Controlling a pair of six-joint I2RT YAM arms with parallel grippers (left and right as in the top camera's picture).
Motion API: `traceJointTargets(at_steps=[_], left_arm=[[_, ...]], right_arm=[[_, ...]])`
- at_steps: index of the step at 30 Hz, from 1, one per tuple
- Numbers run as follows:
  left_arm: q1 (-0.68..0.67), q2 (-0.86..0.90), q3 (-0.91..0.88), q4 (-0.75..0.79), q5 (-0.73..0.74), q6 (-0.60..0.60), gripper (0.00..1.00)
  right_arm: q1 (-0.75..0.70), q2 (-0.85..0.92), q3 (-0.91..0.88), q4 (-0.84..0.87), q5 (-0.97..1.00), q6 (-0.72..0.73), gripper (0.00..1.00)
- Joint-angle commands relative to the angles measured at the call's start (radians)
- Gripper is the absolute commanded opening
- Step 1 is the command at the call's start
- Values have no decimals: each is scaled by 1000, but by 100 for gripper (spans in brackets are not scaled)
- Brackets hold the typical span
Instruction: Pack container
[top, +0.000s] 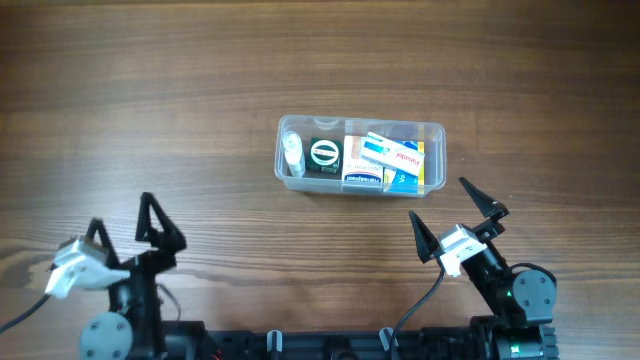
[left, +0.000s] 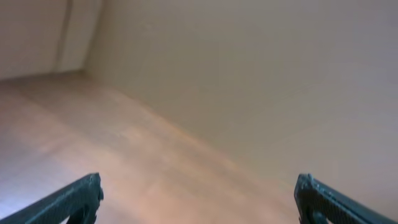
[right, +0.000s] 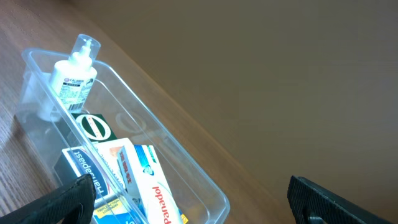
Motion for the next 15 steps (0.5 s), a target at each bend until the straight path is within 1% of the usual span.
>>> traceJointTargets(at_steps=[1, 2, 4, 6, 9, 15], left_arm=[[-5, -24, -152, 183, 73, -21, 100], [-5, -24, -190, 245, 82, -17, 100], [-5, -24, -240, 317, 93, -5, 100], [-5, -24, -288, 368, 121, 54, 100], [-5, -24, -331, 387, 155, 114, 100], [-5, -24, -397, 386, 193, 144, 100]], right_arm=[[3, -7, -2, 4, 3, -6, 100], [3, -7, -2, 4, 3, -6, 100], [3, -7, -2, 4, 3, -6, 100], [3, -7, -2, 4, 3, -6, 100], [3, -7, -2, 4, 3, -6, 100], [3, -7, -2, 4, 3, -6, 100]])
